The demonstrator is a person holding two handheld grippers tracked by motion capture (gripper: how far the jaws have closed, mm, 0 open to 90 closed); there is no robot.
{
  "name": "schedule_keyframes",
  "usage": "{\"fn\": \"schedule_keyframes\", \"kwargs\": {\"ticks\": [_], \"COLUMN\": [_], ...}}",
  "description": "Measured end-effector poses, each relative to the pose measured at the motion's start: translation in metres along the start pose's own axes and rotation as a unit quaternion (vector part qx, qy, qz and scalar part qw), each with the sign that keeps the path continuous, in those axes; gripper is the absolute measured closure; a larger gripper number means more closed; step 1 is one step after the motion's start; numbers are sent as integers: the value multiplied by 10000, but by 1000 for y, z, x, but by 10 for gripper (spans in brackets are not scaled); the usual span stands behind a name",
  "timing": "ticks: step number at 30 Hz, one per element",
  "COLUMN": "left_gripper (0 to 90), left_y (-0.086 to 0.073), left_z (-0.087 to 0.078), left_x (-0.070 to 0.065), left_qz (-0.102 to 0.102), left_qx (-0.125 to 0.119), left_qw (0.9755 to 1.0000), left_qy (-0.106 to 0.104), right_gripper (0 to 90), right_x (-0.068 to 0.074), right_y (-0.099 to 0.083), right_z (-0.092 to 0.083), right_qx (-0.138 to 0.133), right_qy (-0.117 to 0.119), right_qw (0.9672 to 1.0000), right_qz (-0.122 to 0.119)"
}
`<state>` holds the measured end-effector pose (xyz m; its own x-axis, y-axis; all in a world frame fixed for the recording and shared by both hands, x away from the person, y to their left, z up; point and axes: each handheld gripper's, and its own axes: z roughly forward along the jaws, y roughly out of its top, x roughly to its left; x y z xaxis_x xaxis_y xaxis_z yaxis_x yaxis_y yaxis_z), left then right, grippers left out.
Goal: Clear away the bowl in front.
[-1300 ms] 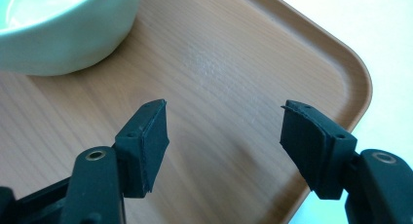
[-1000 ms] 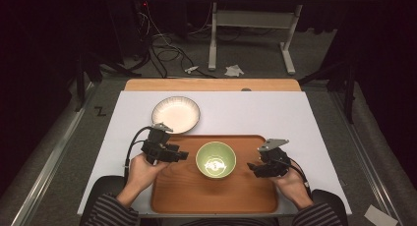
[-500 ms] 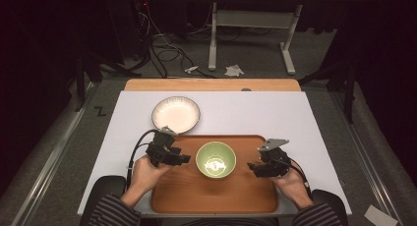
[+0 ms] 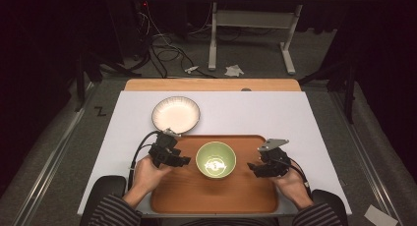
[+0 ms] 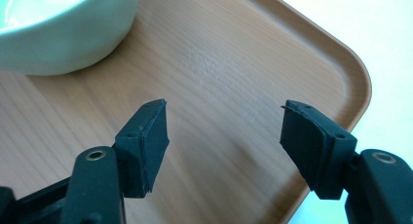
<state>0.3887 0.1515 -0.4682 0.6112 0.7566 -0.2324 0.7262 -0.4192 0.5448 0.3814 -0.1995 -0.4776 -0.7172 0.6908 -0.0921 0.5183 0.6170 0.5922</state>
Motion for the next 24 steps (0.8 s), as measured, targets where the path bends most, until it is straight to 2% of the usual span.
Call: {"fn": "schedule_keyframes", "kwargs": {"ticks": [12, 17, 22, 24], "left_gripper": [453, 450, 439, 435], "left_y": [-1, -1, -2, -2], "left_z": [5, 8, 12, 13], "left_x": [1, 1, 2, 2], "left_qz": [-7, 51, -10, 49], "left_qx": [116, 219, 327, 417], "left_qw": [9999, 9997, 9994, 9990], "left_qy": [59, 78, 106, 126], "right_gripper": [355, 355, 355, 355], "right_x": [0, 0, 1, 1], "right_y": [0, 0, 0, 0], "right_z": [0, 0, 0, 0], "right_qx": [-12, -7, -6, -6], "right_qy": [15, 17, 8, 10], "right_qw": [10000, 10000, 10000, 10000], "right_qz": [-11, -21, -3, -7]}}
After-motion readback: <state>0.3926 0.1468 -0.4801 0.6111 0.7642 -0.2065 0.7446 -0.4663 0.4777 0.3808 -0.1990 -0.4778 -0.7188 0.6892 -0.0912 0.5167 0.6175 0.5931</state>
